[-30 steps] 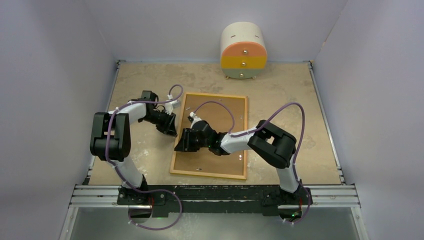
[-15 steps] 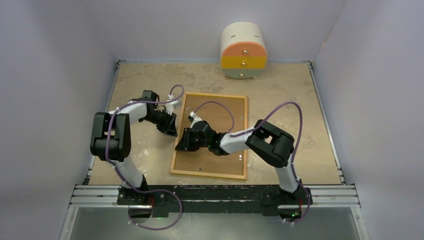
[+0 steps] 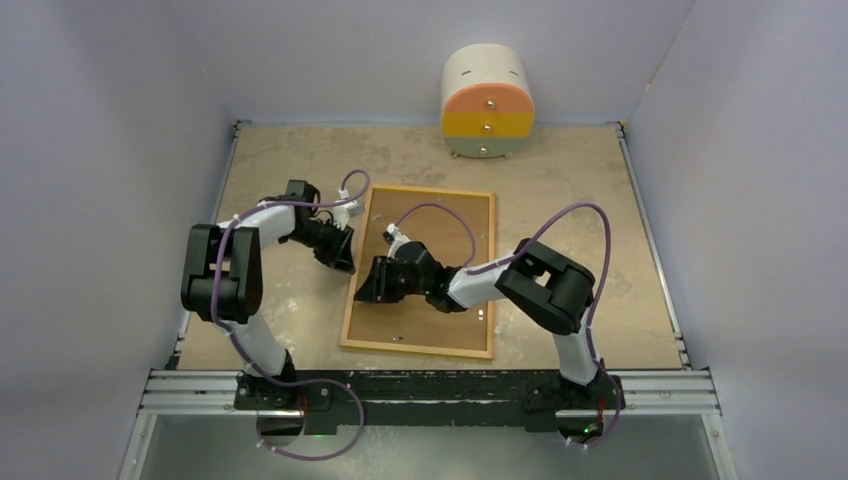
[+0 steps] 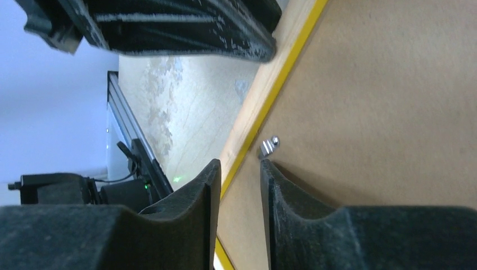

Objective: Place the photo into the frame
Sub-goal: Install the photo frame at the center of the board.

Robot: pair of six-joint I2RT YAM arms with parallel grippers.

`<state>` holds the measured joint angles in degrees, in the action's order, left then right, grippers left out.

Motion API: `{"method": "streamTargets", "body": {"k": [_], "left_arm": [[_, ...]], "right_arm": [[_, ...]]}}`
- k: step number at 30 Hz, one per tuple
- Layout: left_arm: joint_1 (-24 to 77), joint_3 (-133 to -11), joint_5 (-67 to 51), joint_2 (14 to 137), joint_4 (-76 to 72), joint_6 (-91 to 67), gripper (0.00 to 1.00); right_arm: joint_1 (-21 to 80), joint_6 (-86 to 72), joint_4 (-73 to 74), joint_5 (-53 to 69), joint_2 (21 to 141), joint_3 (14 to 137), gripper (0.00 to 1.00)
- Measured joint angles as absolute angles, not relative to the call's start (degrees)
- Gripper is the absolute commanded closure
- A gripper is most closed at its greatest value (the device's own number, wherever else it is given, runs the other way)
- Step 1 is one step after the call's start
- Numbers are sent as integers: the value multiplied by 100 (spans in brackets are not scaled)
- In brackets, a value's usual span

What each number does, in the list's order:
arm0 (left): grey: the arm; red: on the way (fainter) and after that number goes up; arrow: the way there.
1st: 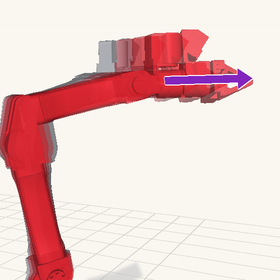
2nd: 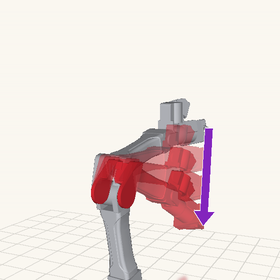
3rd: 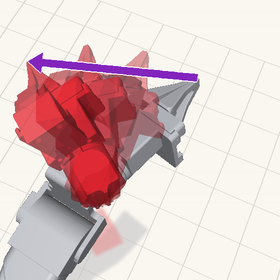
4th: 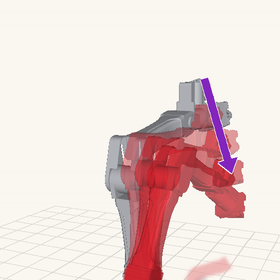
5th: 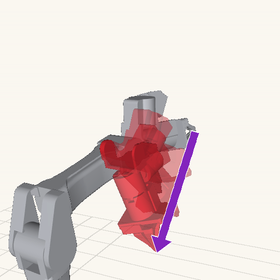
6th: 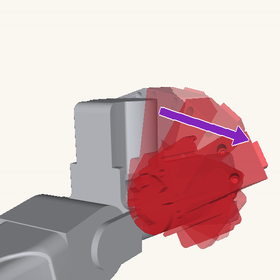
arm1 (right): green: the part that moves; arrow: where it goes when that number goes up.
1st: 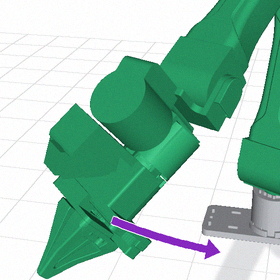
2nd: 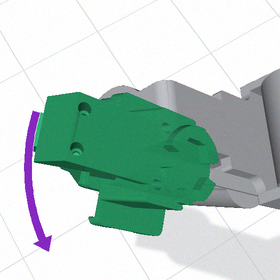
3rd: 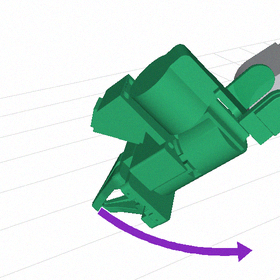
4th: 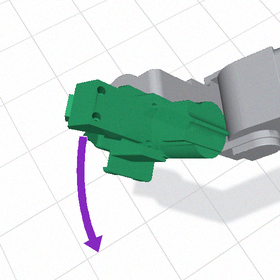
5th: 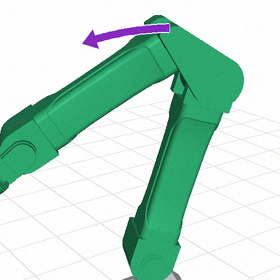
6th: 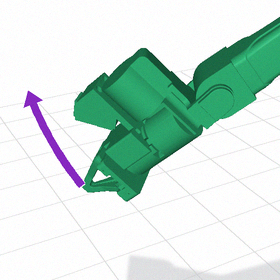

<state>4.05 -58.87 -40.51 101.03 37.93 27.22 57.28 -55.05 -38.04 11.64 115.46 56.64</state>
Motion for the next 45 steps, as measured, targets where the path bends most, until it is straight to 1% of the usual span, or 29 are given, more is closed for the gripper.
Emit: {"method": "streamTargets", "body": {"k": [5,10,20,45], "left_arm": [[419,-5894,-4040,10103,3806,2733,81],[423,-5900,-4049,10103,3826,2759,83],[427,-5900,-4073,10101,3839,2764,86],[427,-5900,-4115,10101,3863,2812,91]], "right_arm": [[5701,-5513,-3850,1219,11196,5266,63],[5682,-5529,-3927,1219,11177,5236,64],[5660,-5544,-4047,1291,11592,5553,67],[5666,-5588,-4047,1240,11780,5754,74]]}}
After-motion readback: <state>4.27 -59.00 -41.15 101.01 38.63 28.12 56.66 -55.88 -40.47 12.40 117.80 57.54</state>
